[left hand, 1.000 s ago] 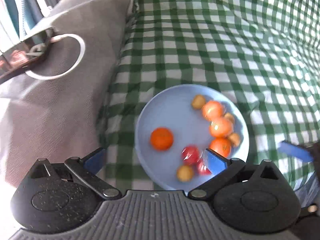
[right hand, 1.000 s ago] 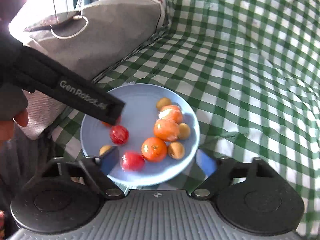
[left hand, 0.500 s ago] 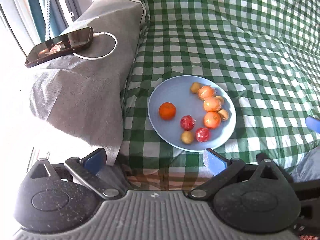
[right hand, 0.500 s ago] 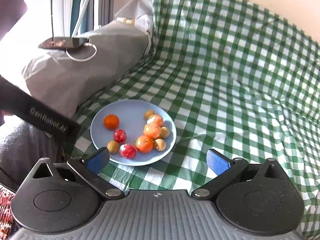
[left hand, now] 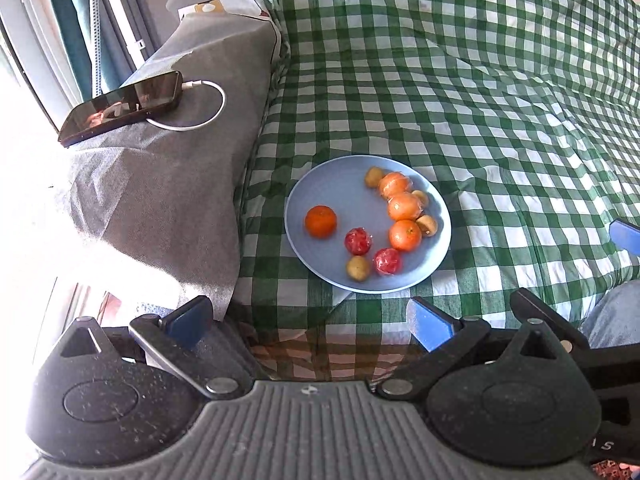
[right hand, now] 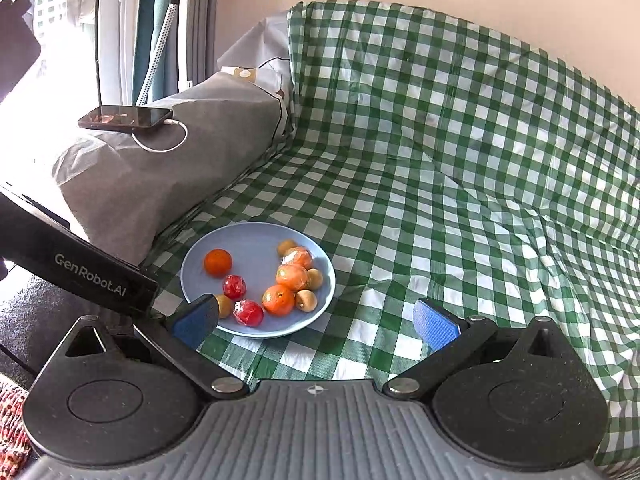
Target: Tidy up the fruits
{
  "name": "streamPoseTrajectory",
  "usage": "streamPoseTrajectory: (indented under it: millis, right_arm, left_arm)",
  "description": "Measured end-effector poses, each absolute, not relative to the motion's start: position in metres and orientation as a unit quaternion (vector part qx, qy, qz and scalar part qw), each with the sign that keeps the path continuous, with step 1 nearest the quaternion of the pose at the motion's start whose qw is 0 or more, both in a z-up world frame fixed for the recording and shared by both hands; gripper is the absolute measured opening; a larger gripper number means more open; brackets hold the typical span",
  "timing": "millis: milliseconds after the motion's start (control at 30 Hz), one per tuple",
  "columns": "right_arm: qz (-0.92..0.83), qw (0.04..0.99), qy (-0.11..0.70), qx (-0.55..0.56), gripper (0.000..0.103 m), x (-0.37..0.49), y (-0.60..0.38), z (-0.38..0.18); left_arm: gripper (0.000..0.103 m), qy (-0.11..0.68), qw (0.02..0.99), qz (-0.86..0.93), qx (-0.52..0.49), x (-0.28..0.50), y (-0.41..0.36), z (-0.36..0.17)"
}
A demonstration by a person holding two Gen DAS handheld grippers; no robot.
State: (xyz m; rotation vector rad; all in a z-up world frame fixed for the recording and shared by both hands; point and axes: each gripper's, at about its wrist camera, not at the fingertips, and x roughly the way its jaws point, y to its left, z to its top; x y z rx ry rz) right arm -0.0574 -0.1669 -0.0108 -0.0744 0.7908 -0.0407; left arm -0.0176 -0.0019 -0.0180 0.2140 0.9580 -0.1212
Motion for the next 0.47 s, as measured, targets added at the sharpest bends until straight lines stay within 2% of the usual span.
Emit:
streamPoseTrajectory:
  millis: [467]
  right_arm:
    - [-0.017, 0.924, 0.382, -0.027, 0.102, -0.0574, -0.1630, -0.0093]
  left_arm:
    - [0.103, 0.448, 0.885, -0.054, 0.114, -0.0203, -0.0035, -0.0160]
